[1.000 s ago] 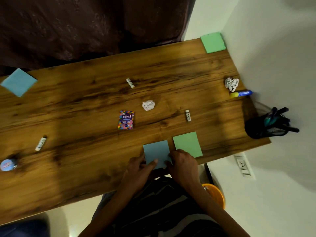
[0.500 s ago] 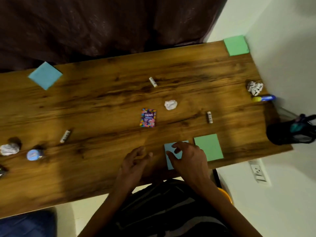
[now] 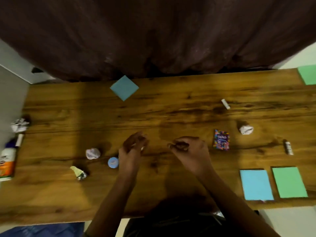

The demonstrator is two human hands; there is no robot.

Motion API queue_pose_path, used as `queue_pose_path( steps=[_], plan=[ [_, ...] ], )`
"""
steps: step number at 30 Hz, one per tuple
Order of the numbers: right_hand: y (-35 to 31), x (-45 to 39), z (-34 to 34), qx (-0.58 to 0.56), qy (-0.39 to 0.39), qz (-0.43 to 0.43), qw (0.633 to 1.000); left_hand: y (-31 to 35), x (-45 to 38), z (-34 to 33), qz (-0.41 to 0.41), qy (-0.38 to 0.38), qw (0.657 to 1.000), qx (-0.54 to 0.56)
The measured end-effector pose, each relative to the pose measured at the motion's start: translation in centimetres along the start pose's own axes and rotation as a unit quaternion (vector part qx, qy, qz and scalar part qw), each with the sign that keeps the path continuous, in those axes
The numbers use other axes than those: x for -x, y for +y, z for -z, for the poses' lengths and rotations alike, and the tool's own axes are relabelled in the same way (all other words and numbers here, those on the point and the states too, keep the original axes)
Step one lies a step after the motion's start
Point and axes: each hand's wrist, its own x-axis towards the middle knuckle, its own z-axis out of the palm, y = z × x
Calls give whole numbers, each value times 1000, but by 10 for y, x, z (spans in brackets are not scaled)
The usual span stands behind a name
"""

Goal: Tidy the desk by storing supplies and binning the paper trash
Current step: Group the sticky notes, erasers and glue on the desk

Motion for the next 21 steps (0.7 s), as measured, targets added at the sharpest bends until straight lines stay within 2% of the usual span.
queue_pose_path(
  steps=[2, 4, 6, 8, 11, 13, 17, 21],
  plan=[
    [-28, -20, -25, -103, -12, -72, 992, 22, -28, 20, -18, 18, 1000, 1],
    [-56, -41, -49, -239, -11, -177, 955, 42, -60, 37, -43, 26, 999, -20],
    [-78, -62, -72, -311, -4, -223, 924, 63, -95, 46, -80, 13, 993, -83],
    [-99, -81, -94, -347, 20, -228, 910, 83, -133, 49, -118, 11, 976, -181],
    [-126, -103, -120, -396, 22, -229, 889, 102, -197, 46, -194, 28, 916, -350],
    [-144, -113, -130, -420, 5, -203, 885, 106, -233, 43, -208, 18, 881, -424],
    [-164, -131, -144, -394, 24, -195, 898, 101, -277, 36, -166, -19, 863, -476],
    [-171, -153, -153, -431, 64, -232, 870, 83, -287, 38, -177, -48, 833, -522]
  ],
)
